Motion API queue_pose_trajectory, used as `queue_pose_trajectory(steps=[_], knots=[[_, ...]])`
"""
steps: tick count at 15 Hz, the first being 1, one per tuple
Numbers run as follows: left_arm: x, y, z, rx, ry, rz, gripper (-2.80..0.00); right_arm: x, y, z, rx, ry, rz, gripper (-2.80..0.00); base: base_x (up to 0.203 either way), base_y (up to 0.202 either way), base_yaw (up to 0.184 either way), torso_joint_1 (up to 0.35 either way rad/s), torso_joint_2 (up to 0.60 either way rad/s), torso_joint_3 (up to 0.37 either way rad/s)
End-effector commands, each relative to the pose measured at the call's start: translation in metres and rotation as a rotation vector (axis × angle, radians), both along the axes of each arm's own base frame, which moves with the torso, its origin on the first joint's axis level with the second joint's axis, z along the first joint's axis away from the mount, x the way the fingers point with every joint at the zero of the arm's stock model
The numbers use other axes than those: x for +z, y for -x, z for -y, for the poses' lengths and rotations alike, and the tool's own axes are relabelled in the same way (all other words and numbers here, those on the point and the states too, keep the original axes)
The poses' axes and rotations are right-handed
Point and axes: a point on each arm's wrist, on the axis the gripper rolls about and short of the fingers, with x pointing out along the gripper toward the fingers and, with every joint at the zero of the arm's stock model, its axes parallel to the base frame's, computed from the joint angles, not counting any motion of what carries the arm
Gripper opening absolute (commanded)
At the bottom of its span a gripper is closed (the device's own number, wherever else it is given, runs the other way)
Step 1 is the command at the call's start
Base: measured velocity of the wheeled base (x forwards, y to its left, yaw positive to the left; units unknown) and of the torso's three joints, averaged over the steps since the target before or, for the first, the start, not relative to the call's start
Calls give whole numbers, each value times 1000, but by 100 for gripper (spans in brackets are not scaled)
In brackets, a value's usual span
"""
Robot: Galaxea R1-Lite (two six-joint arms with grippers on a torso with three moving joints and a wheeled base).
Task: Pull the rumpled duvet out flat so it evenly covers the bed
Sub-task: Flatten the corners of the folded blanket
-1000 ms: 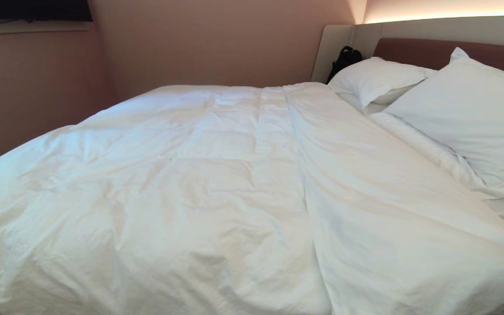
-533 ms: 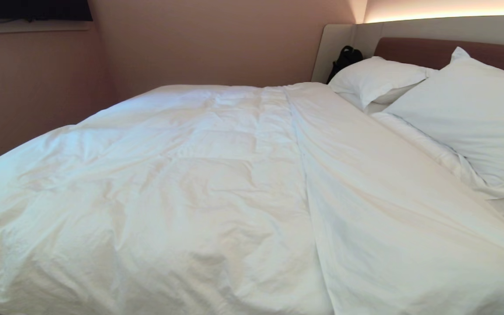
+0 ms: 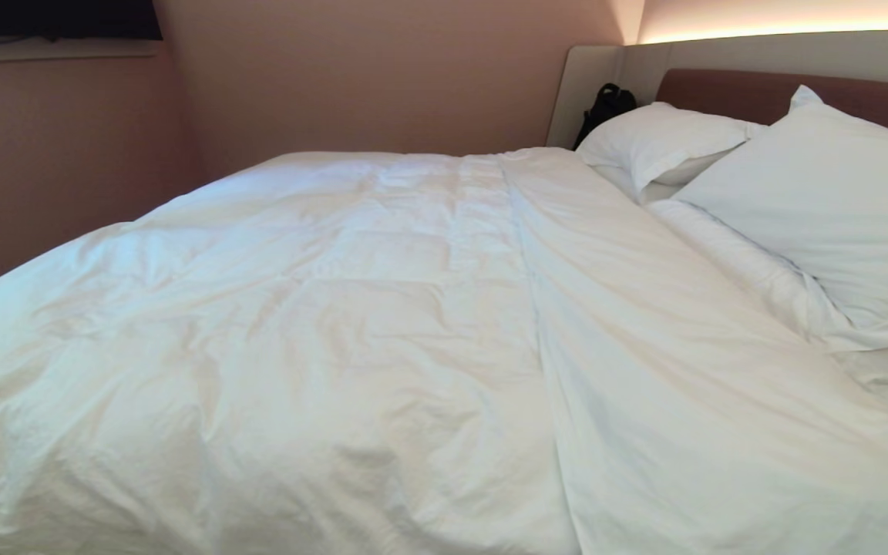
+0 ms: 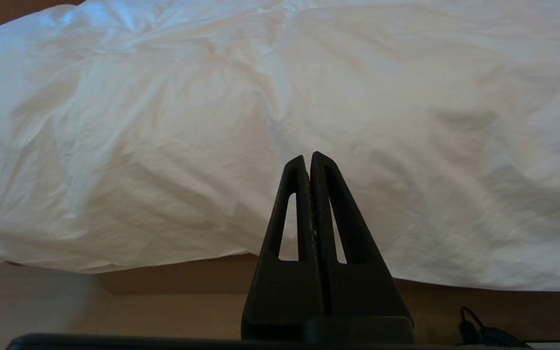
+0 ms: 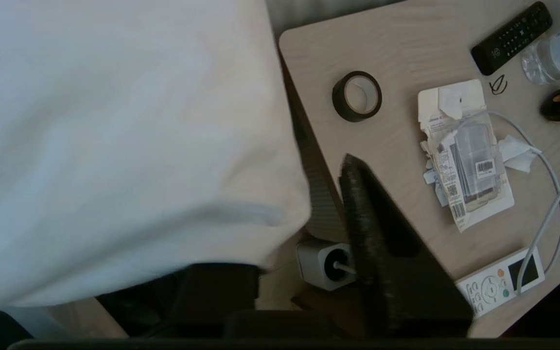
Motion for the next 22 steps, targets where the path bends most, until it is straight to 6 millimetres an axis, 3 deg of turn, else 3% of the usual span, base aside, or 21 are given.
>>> queue_pose_trajectory(steps=[1,14,16,22], knots=[[0,0,0,1,0,0,-280,0,-5,0,8,-8,-5,0,0,0,0,0,0,0],[0,0,0,1,0,0,-280,7,-2,0,16,1,31,0,0,0,0,0,0,0],[0,0,0,1,0,0,-280,12,10,-1,33,5,85,0,0,0,0,0,0,0],[0,0,0,1,0,0,-280,44,70,-8,160,-24,196,0,0,0,0,0,0,0]])
